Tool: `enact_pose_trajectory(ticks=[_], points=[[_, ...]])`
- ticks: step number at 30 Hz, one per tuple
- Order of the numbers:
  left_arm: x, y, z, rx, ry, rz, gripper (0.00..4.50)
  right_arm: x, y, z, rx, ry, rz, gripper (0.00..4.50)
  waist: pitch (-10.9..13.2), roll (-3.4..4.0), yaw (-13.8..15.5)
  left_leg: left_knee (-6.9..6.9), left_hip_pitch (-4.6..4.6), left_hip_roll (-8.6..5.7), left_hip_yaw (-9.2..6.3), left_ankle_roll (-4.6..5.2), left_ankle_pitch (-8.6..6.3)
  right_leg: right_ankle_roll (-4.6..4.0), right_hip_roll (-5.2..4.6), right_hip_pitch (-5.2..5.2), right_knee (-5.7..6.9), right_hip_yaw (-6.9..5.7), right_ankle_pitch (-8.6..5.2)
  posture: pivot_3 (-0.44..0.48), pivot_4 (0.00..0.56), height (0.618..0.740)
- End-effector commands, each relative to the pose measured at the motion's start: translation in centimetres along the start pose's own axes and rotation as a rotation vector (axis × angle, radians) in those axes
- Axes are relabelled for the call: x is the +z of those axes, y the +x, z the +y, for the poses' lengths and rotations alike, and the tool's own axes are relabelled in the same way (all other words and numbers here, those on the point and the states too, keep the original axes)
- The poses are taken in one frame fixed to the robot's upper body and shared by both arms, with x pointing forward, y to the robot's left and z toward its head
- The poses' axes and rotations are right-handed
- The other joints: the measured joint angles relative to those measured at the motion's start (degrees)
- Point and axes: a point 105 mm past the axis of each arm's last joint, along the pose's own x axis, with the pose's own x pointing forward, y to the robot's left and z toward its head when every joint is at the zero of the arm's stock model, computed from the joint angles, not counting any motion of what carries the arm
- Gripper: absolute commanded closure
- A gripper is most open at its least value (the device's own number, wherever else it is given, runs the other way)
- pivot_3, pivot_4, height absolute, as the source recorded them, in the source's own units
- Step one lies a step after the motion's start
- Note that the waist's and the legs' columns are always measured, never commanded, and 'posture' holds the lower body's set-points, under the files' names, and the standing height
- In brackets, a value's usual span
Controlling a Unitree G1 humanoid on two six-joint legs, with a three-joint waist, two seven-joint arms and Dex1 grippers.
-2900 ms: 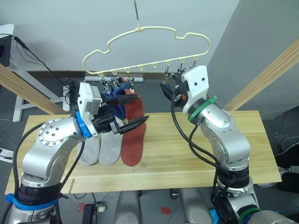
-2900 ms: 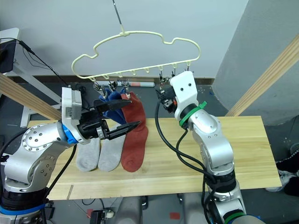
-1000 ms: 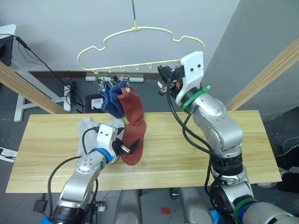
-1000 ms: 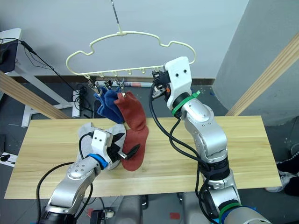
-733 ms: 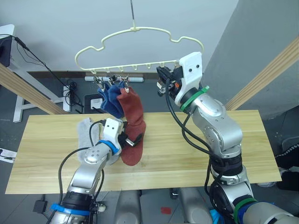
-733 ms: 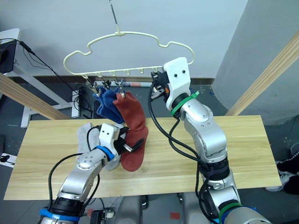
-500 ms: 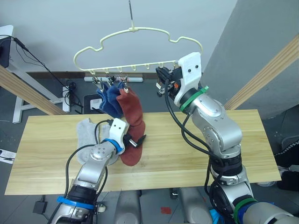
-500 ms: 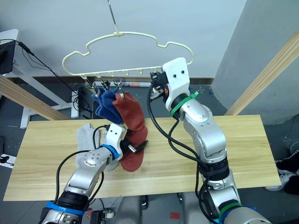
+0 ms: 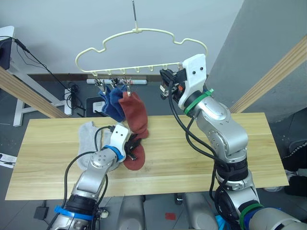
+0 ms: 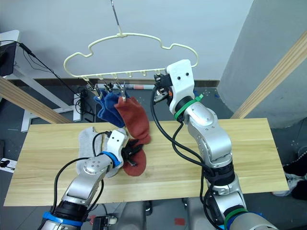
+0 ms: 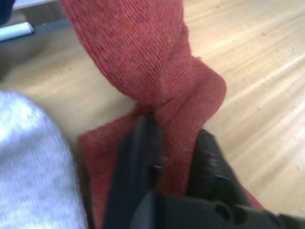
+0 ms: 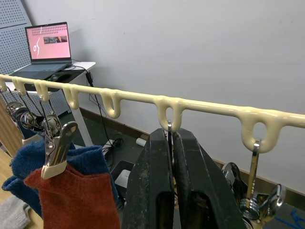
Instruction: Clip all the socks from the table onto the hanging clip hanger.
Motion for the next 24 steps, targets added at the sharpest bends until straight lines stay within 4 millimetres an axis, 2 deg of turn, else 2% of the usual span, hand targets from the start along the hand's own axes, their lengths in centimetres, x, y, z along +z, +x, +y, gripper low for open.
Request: enact_pose_trajectory(ticks=[1,8,10,13,16,20,24], points=[[-0.8,-0.8,-0.8,-0.015,-0.003,0.025,4.49,1.5,-0.4,0.5,0.02,-0.002,-0.063,4.5,0.0,0.0,0.0,0.0,0.0,0.0,0.0,0.0,0.0,0.0,0.0,0.0,0.0,0.0,0.0,-0.055,0.392,0.701],[1.0,-3.0,-2.0,-0.076,0.021,-0.058,4.49,1.5,-0.4,0.3,0.014,-0.008,-0.064,4.5,0.0,0.01,0.0,-0.02,-0.01,0.04,-0.03,0.0,0.0,0.0,-0.01,0.0,-0.02,0.03,0.0,-0.056,0.392,0.701],[1.8,-3.5,-2.4,-0.105,0.042,-0.101,4.49,1.5,-0.4,0.3,0.015,-0.009,-0.065,4.5,0.0,0.0,0.0,-0.02,-0.01,0.04,-0.03,0.0,0.0,0.01,0.0,0.0,-0.02,0.03,-0.01,-0.056,0.392,0.701],[4.4,-4.1,-2.8,-0.122,0.097,-0.253,4.49,1.6,-0.4,0.3,0.016,-0.009,-0.067,4.5,0.0,0.0,0.0,-0.01,-0.01,0.01,-0.02,0.0,0.0,0.08,-0.01,0.0,-0.02,0.05,-0.05,-0.054,0.391,0.701],[7.3,-4.0,-2.3,-0.071,0.154,-0.424,4.49,1.7,-0.4,0.2,0.017,0.0,-0.071,4.5,0.0,0.0,0.0,-0.01,-0.01,0.0,-0.01,0.0,0.0,0.06,-0.02,0.0,-0.03,0.04,-0.04,-0.055,0.391,0.701],[9.1,-3.6,-1.8,-0.034,0.185,-0.533,4.49,1.9,-0.4,0.4,0.023,0.017,-0.077,4.5,0.0,0.0,0.0,-0.02,-0.02,0.0,-0.01,0.0,0.0,0.0,-0.01,0.0,-0.03,0.05,0.0,-0.058,0.391,0.701],[11.5,-2.8,-0.9,0.021,0.305,-0.667,4.49,2.3,-0.4,0.9,0.051,0.08,-0.087,4.5,0.0,0.0,0.0,-0.02,-0.03,0.02,-0.03,0.01,0.0,0.0,0.0,0.0,-0.05,0.02,0.0,-0.065,0.394,0.701]])
